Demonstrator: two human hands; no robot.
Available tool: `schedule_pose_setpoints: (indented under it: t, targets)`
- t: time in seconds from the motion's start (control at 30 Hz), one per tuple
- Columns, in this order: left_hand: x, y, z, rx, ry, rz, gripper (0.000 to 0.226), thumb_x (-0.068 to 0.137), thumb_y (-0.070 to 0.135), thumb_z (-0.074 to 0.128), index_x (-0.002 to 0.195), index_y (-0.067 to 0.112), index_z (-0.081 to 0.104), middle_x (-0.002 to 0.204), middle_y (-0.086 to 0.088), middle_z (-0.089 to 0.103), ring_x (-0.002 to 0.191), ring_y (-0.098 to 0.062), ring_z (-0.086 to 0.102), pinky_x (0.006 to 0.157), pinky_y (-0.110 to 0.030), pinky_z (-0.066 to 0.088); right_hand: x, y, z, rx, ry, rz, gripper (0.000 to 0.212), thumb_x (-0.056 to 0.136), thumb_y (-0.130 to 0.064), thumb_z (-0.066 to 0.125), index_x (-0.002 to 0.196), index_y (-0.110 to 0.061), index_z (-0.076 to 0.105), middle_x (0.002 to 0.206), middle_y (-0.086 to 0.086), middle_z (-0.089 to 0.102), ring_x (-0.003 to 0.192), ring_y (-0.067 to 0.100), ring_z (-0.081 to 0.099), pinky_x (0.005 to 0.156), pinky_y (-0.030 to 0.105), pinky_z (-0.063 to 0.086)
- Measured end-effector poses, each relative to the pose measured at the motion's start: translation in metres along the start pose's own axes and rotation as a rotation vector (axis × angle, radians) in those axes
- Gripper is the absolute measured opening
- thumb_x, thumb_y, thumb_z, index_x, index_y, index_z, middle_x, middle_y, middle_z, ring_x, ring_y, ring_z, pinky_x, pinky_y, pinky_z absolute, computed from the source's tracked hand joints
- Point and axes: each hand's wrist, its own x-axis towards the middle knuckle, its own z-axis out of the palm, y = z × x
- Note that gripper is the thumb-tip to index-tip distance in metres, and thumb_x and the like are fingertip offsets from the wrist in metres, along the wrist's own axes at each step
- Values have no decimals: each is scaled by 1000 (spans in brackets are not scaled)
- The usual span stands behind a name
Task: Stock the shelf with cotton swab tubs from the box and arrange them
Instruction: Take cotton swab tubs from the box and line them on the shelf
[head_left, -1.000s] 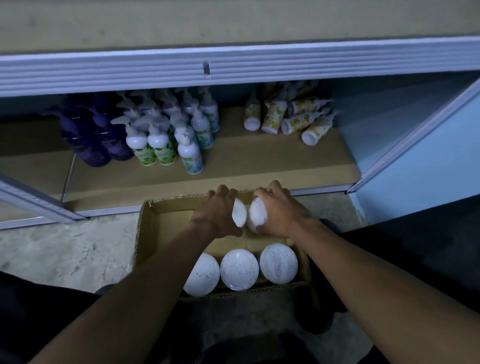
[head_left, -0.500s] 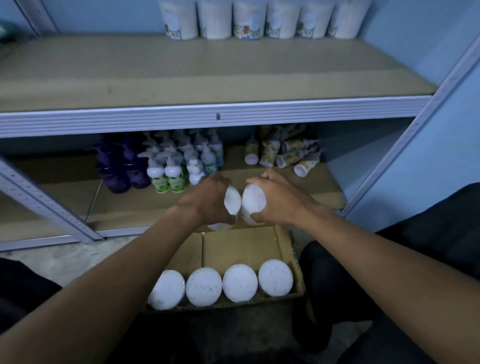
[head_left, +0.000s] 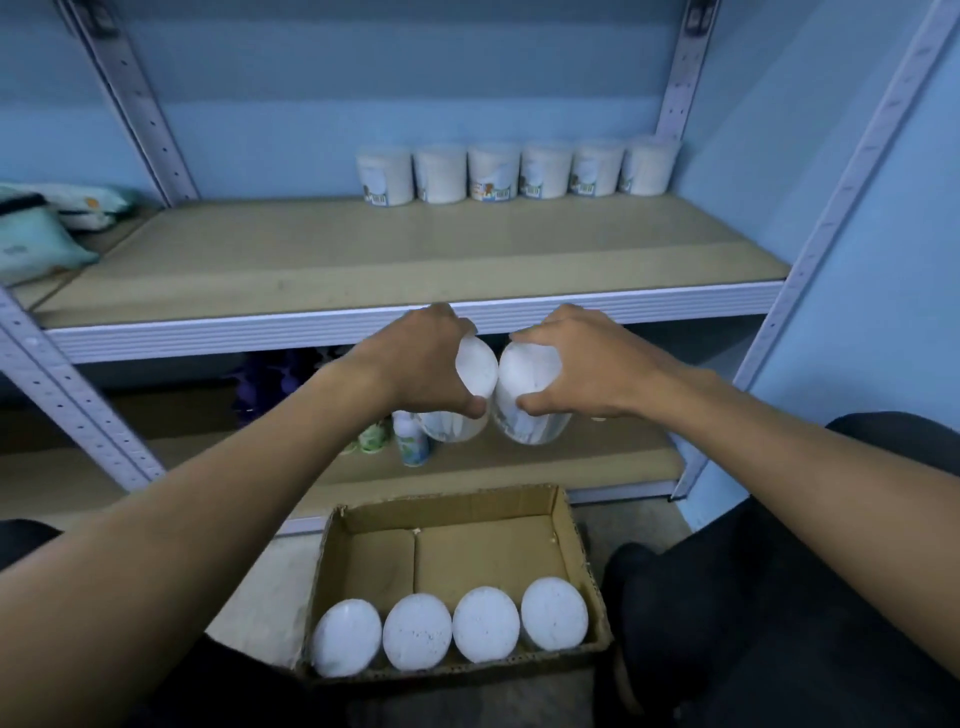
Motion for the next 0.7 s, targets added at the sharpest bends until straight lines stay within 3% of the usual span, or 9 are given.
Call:
schedule_pose_setpoints:
  t: [0.1,0.2,0.3,0.43,0.5,0.6,0.7]
  targets:
    - [8,6,-32,31,35,11,52,61,52,76,101,22,63,108,-4,61,97,-25,59,77,-33,49,4,-2,-29,-36,94,-21,64,59,-60,67,114,-28,68,110,4,60,109,21,52,91,39,49]
    - [21,8,-64,63,66,1,78,64,59,75,130,22,58,134,-2,58,120,-23,54,95,-35,47,11,-1,-60,-59,183,-27,71,62,-60,72,125,-28,68,116,1,62,115,17,50,92,30,44]
    - [36,10,-95,87,81,-12,82,66,63,72,136,23,54,139,1,55,125,-22,51,98,-33,45,21,1,-90,-59,232,-1,73,60,-64,69,125,-31,69,121,-4,60,117,13,49,90,29,42]
    - [56,16,-129,114,64,-42,78,62,69,68,129,30,58,133,6,57,119,-21,53,97,-37,48,35,0,-124,-70,270,25,59,64,-60,73,117,-34,73,102,-9,57,102,12,52,84,30,47]
    - [67,18,-141,127,53,-48,74,63,70,66,126,31,59,131,8,57,115,-20,54,94,-38,49,43,3,-136,-75,273,38,56,65,-58,74,115,-34,73,105,-8,64,103,15,56,83,33,50]
    - [83,21,-152,148,25,-58,71,64,69,64,120,25,62,125,5,59,109,-23,58,90,-41,53,57,10,-147,-78,265,67,53,66,-58,74,113,-35,72,110,-8,66,102,13,52,72,31,43]
    - [97,24,-153,167,-17,-58,63,65,69,62,104,20,66,108,-1,64,97,-28,65,85,-44,56,69,18,-151,-98,248,82,51,65,-58,74,110,-34,72,108,-6,66,100,15,54,66,28,41]
